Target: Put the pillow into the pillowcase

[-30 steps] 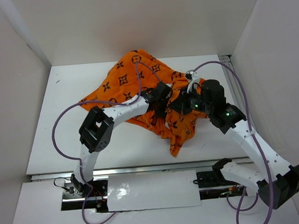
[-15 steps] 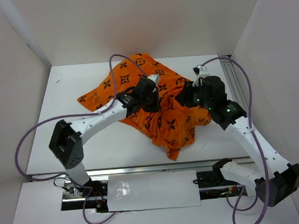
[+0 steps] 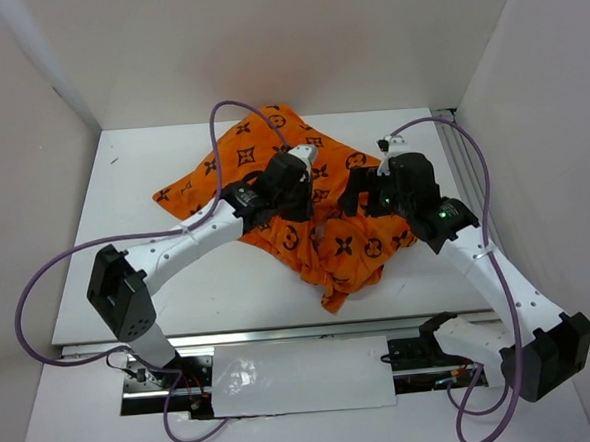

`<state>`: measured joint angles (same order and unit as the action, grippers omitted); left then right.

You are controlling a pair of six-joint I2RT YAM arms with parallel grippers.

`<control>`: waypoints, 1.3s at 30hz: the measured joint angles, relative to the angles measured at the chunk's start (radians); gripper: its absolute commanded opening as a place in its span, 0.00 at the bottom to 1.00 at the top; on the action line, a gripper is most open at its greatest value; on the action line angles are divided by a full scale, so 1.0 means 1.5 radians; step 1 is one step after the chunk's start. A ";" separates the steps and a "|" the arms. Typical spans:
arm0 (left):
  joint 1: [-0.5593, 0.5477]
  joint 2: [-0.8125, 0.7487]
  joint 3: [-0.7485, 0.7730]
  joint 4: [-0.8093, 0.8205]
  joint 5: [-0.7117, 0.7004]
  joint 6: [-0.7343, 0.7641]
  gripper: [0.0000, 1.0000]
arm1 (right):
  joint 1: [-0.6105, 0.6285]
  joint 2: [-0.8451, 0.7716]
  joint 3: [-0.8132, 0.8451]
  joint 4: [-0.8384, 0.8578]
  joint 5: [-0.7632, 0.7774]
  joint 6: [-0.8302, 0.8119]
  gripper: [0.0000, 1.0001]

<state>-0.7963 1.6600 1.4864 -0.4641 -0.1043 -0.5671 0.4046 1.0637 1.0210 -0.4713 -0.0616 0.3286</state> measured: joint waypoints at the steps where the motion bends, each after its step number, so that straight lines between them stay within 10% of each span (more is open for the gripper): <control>1: -0.010 -0.001 -0.002 0.002 -0.004 0.010 0.00 | 0.000 -0.005 -0.006 -0.002 0.007 -0.001 0.94; 12: -0.073 -0.048 0.001 0.015 -0.042 0.033 0.00 | -0.017 0.058 -0.095 0.097 -0.023 0.069 0.92; 18: -0.080 -0.062 0.003 0.014 -0.052 0.046 0.00 | -0.043 0.122 -0.097 0.212 -0.032 0.137 0.58; 24: -0.100 -0.070 -0.003 0.017 -0.054 0.064 0.00 | -0.087 0.122 -0.096 0.318 -0.044 0.186 0.46; 32: -0.155 -0.071 -0.043 0.043 0.001 0.066 0.01 | -0.101 0.005 -0.092 0.259 0.005 0.183 0.53; 37: -0.215 -0.041 -0.076 0.053 0.075 0.058 0.73 | -0.106 -0.081 -0.084 0.130 0.125 0.158 0.71; 39: -0.225 -0.011 -0.076 0.055 0.098 0.054 0.86 | -0.109 -0.082 -0.084 0.093 0.155 0.147 0.76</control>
<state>-1.1332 1.6436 1.3727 -0.3817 0.0429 -0.4862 0.2417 0.9409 0.8944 -0.3325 0.1711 0.5491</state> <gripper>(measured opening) 0.755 0.712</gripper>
